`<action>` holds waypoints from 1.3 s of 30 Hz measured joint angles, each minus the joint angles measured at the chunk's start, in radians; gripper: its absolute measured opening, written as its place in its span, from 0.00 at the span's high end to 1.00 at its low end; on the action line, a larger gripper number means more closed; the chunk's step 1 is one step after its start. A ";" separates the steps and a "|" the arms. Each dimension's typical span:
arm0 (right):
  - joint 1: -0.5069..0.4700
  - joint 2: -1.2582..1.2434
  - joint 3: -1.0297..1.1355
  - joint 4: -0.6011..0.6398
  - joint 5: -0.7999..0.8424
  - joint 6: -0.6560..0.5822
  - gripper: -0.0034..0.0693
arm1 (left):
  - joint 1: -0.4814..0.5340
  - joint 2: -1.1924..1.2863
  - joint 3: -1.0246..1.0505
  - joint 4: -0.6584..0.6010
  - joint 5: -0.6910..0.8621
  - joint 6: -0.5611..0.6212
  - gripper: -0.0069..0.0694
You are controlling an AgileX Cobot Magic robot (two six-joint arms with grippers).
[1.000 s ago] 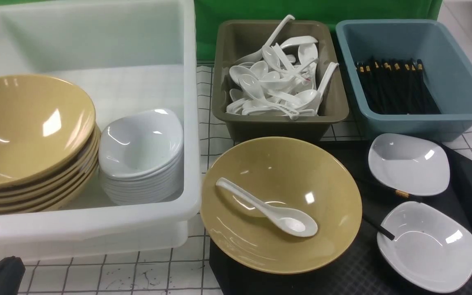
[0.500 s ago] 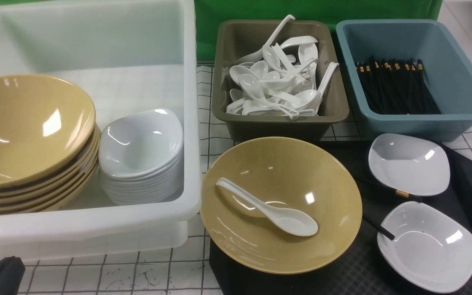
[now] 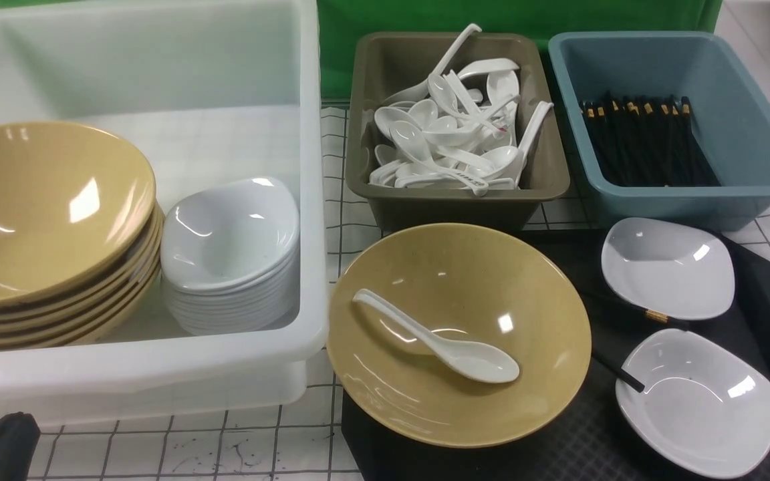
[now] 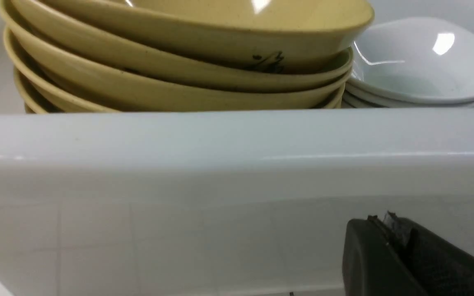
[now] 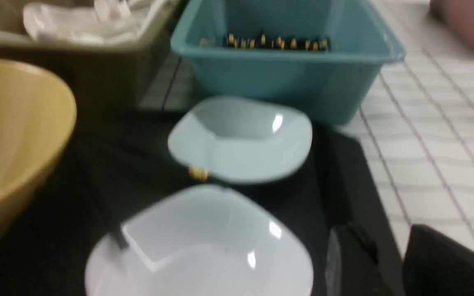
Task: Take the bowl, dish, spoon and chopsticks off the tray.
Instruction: Use the left arm to grab the soup spoon in the middle
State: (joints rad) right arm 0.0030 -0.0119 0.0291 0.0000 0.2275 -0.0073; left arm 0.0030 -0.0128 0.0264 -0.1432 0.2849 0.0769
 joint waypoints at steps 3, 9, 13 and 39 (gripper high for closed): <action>0.000 0.000 0.001 0.000 -0.227 0.000 0.63 | 0.000 0.000 0.000 -0.007 -0.145 -0.001 0.92; 0.000 0.000 0.001 0.000 -0.684 0.152 0.63 | 0.000 0.000 0.000 -0.013 -0.455 -0.028 0.92; 0.000 -0.001 0.001 0.000 -0.818 0.305 0.63 | 0.000 0.000 0.000 -0.014 -0.691 -0.117 0.92; 0.093 0.626 -0.475 0.131 0.453 -0.257 0.90 | -0.470 1.039 -1.075 0.219 0.406 -0.262 0.92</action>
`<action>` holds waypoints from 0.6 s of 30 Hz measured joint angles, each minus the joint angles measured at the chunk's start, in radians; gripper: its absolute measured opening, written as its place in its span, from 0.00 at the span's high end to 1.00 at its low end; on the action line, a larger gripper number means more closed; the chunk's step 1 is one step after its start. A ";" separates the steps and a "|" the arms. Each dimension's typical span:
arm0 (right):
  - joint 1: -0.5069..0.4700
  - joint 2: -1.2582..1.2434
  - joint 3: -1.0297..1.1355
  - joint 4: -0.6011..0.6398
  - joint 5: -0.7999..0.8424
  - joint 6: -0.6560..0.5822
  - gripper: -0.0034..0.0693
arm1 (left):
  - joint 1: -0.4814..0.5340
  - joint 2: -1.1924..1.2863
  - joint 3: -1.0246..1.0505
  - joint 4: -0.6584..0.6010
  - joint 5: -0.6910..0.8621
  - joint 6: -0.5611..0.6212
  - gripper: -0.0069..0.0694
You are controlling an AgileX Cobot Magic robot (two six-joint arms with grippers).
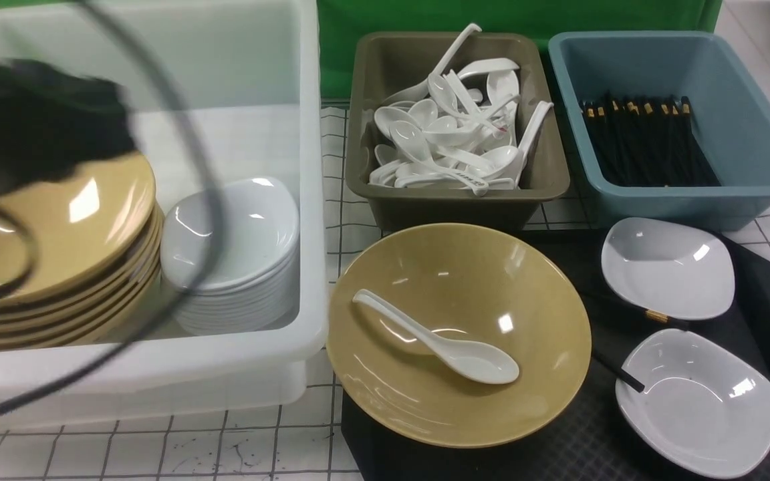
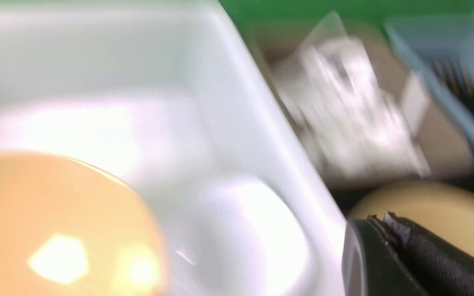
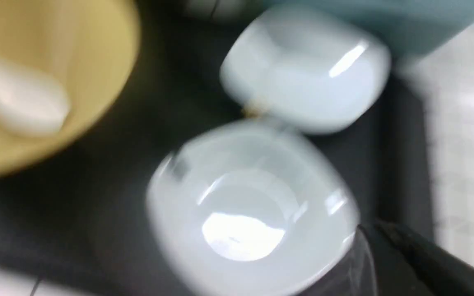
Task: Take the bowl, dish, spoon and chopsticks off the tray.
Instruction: Use the left arm to grab the soup spoon in the middle
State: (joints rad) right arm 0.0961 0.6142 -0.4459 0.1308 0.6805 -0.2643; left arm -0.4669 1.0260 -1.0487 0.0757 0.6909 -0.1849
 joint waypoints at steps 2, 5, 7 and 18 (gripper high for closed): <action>0.029 0.041 0.000 0.033 0.010 -0.035 0.90 | -0.069 0.092 -0.081 -0.037 0.104 0.092 0.92; 0.073 0.075 0.000 0.055 -0.010 -0.065 0.90 | -0.164 0.261 -0.188 -0.062 0.196 0.231 0.92; 0.101 0.081 0.000 0.059 -0.036 -0.082 0.90 | -0.206 0.366 -0.247 -0.060 0.217 0.280 0.91; 0.216 0.058 0.000 0.073 -0.072 -0.123 0.90 | -0.317 0.696 -0.332 -0.039 0.149 0.660 0.51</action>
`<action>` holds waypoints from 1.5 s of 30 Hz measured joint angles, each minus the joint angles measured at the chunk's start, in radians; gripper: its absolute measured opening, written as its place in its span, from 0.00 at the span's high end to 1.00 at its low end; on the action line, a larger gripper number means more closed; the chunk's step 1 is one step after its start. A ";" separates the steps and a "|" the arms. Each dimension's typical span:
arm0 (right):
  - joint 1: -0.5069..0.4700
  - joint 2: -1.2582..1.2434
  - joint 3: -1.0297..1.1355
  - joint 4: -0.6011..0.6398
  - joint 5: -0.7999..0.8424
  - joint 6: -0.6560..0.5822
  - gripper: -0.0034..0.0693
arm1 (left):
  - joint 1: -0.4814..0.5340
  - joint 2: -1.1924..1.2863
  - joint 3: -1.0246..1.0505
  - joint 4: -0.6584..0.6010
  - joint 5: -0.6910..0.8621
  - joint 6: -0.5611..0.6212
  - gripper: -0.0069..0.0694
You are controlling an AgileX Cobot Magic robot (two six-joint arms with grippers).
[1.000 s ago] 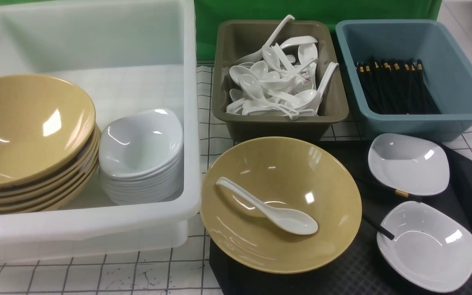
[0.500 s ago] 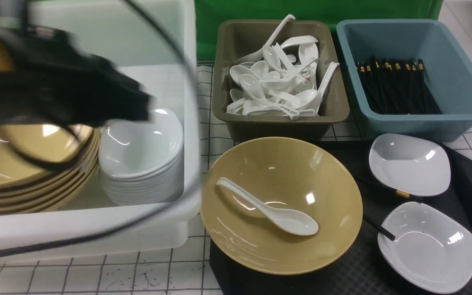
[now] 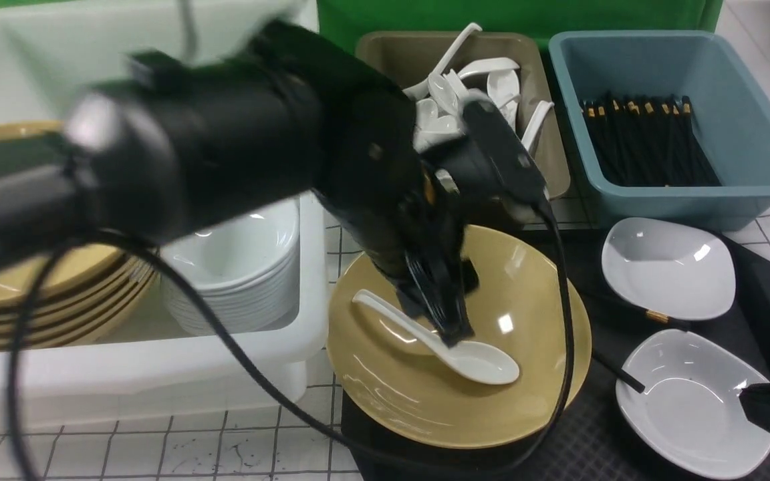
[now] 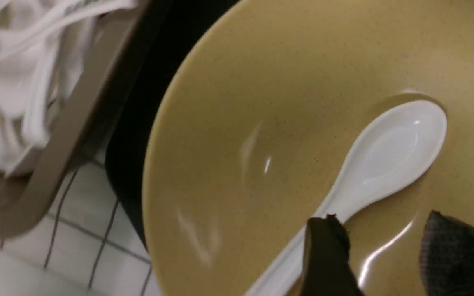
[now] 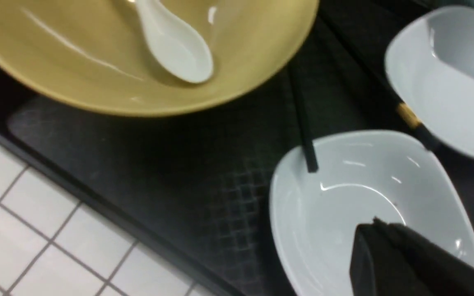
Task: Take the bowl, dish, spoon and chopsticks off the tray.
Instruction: Use the left arm to grab the soup spoon in the middle, then use the left arm to put the soup spoon into the small storage box in the middle
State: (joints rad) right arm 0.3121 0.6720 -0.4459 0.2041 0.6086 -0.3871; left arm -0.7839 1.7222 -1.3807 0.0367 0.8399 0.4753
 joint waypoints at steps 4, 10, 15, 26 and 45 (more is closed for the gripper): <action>0.011 0.000 0.002 0.001 -0.005 -0.009 0.90 | -0.013 0.100 0.000 0.033 -0.011 0.201 0.36; 0.011 -0.002 0.004 0.003 -0.005 -0.009 0.90 | -0.014 0.206 0.000 0.133 0.006 0.312 0.43; 0.011 -0.002 0.004 0.020 -0.005 -0.009 0.90 | -0.014 0.219 -0.004 0.146 0.010 0.303 0.72; 0.011 -0.004 0.004 0.023 -0.008 -0.009 0.90 | 0.001 0.205 -0.235 0.141 0.130 0.187 0.80; 0.011 -0.004 0.004 0.024 -0.013 -0.009 0.90 | 0.201 0.338 -0.350 0.225 -0.306 -0.336 0.30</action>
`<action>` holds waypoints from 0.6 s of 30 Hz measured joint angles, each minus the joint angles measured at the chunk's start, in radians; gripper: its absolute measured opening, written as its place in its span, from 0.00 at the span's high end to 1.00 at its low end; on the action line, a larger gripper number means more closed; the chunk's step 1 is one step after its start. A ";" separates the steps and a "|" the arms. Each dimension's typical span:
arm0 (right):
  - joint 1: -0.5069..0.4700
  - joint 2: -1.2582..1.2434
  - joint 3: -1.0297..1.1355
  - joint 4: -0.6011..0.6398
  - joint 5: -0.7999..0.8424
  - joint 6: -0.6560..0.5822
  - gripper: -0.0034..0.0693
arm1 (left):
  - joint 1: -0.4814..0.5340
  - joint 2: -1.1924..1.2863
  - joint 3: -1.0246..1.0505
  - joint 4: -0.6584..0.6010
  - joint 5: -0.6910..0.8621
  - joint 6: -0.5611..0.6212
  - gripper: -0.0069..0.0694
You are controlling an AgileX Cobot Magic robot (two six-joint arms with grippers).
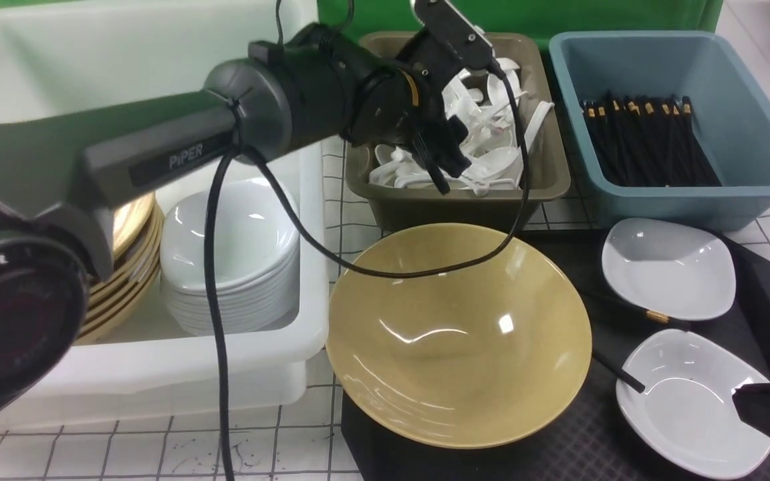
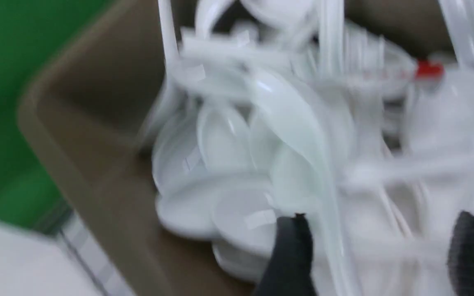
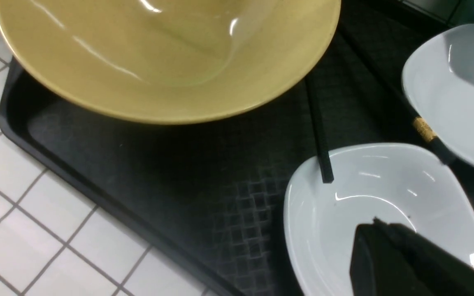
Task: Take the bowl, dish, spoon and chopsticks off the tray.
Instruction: Use the left arm to put the soup spoon into the small storage box in the middle, then use the left arm to grab the yellow noodle bowl on the left
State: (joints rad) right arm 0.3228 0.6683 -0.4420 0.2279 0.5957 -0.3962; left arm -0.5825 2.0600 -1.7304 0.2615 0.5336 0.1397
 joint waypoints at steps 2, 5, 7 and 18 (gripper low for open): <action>0.000 0.000 0.000 0.000 0.000 0.000 0.90 | -0.023 -0.020 -0.032 -0.013 0.160 -0.044 0.25; 0.000 0.000 0.000 0.005 0.000 0.000 0.90 | -0.075 -0.047 -0.067 -0.041 0.398 -0.084 0.21; 0.000 0.000 0.000 0.010 0.000 0.000 0.90 | -0.094 -0.049 -0.069 -0.045 0.471 -0.087 0.21; 0.000 0.000 0.000 0.044 0.000 0.000 0.90 | -0.121 0.064 -0.069 -0.061 0.663 -0.079 0.25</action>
State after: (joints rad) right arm 0.3228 0.6683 -0.4420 0.2723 0.5957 -0.3962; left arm -0.7038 2.1240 -1.7998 0.2006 1.1964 0.0603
